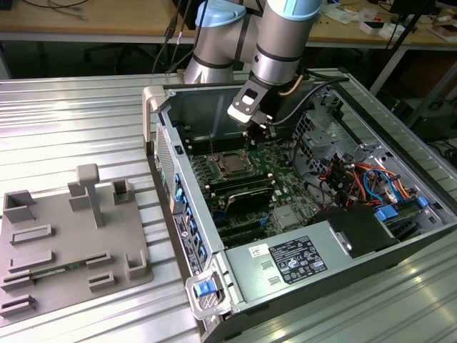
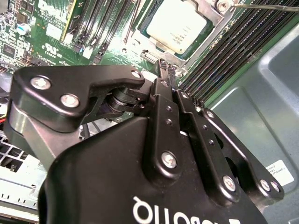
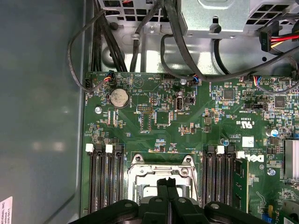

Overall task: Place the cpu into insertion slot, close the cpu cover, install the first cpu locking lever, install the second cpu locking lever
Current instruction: 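Close the cpu cover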

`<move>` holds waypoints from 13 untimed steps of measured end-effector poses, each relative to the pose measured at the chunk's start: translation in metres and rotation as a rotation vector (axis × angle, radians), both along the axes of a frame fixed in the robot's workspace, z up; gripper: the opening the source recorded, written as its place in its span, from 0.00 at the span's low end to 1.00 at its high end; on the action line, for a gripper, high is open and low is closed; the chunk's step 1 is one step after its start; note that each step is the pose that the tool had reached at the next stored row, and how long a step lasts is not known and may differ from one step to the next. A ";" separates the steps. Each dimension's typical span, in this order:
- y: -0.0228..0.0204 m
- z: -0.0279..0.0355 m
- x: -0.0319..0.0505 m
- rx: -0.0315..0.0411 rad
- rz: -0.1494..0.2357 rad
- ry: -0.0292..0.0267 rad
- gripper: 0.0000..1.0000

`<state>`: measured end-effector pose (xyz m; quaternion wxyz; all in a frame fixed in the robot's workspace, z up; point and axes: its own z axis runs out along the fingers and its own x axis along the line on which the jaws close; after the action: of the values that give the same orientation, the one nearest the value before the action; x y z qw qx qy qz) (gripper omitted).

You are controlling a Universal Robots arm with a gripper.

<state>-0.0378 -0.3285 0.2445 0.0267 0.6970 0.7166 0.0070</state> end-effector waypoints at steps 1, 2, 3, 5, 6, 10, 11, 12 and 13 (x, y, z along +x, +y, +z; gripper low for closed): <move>0.0000 0.0000 0.0000 0.0000 0.000 0.0000 0.11; 0.0000 0.0000 -0.0002 0.0000 0.000 0.0000 0.11; 0.0000 0.0000 -0.0005 0.0000 0.000 0.0000 0.11; 0.0000 0.0000 -0.0015 0.0001 0.000 0.0001 0.11; 0.0000 0.0000 -0.0024 0.0000 0.000 0.0000 0.11; 0.0000 0.0000 -0.0059 0.0001 0.000 0.0000 0.11; 0.0000 0.0000 -0.0074 0.0001 0.000 0.0000 0.11; 0.0000 0.0000 -0.0085 0.0000 0.000 0.0000 0.11; 0.0000 0.0000 -0.0094 0.0001 0.000 0.0001 0.11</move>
<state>-0.0471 -0.3285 0.2445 0.0266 0.6970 0.7166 0.0070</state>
